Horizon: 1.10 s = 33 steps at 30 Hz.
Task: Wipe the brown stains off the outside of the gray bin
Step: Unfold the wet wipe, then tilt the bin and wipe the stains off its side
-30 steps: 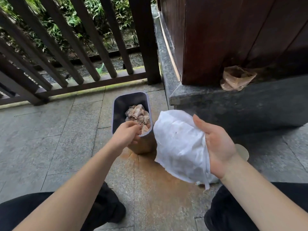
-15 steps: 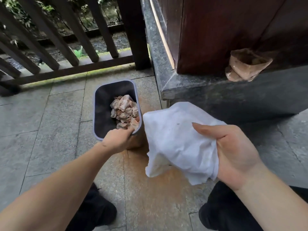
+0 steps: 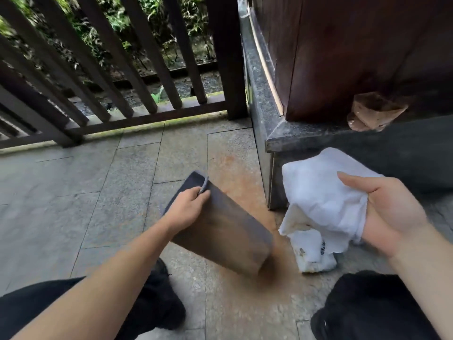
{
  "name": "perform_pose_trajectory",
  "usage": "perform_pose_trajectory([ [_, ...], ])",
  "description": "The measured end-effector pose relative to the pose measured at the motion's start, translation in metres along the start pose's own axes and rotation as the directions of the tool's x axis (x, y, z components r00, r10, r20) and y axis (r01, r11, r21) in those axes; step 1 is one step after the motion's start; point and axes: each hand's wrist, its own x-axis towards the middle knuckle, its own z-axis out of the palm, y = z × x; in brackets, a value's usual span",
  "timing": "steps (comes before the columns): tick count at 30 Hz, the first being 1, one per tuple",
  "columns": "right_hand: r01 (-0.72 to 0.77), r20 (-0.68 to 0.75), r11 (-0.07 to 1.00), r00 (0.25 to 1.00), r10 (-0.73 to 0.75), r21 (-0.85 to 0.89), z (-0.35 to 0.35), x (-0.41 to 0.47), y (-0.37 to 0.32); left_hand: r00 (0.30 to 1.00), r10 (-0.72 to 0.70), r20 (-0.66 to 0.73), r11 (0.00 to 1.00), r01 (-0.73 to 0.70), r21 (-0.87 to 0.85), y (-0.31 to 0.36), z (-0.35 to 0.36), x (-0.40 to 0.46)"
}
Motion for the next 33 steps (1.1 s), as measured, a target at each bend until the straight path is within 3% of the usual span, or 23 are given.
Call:
perform_pose_trajectory([
  [7, -0.029, -0.131, 1.000, 0.991, 0.027, -0.012, -0.008, -0.014, 0.030, 0.970, -0.238, 0.042, 0.897, 0.236, -0.373, -0.014, 0.048, -0.100],
  [13, -0.078, -0.302, 0.993, 0.952, 0.047, -0.089, -0.023, -0.027, 0.071, 0.931, -0.362, -0.036, 0.831, 0.305, -0.464, -0.022, 0.066, -0.147],
  [18, -0.132, -0.385, 0.944, 0.923, 0.006, -0.302, -0.029, -0.007, 0.087, 0.934, -0.346, -0.084, 0.831, 0.264, -0.489, -0.035, 0.075, -0.162],
  [23, -0.141, -0.353, 0.900, 0.935, -0.016, -0.413, -0.029, 0.012, 0.099, 0.931, -0.331, -0.155, 0.856, 0.227, -0.463, -0.032, 0.078, -0.155],
  [26, -0.156, -0.247, 0.898, 0.968, 0.055, -0.412, -0.018, 0.011, 0.101, 0.950, -0.265, -0.166, 0.886, 0.172, -0.430, -0.027, 0.081, -0.155],
  [31, -0.192, -0.156, 0.723, 0.981, 0.117, -0.663, -0.005, 0.008, 0.101, 0.934, -0.296, -0.200, 0.886, 0.191, -0.422, -0.032, 0.082, -0.156],
  [33, -0.142, -0.042, 0.668, 0.986, 0.164, -0.731, 0.003, 0.004, 0.095, 0.930, -0.305, -0.203, 0.882, 0.196, -0.428, -0.033, 0.081, -0.156],
])
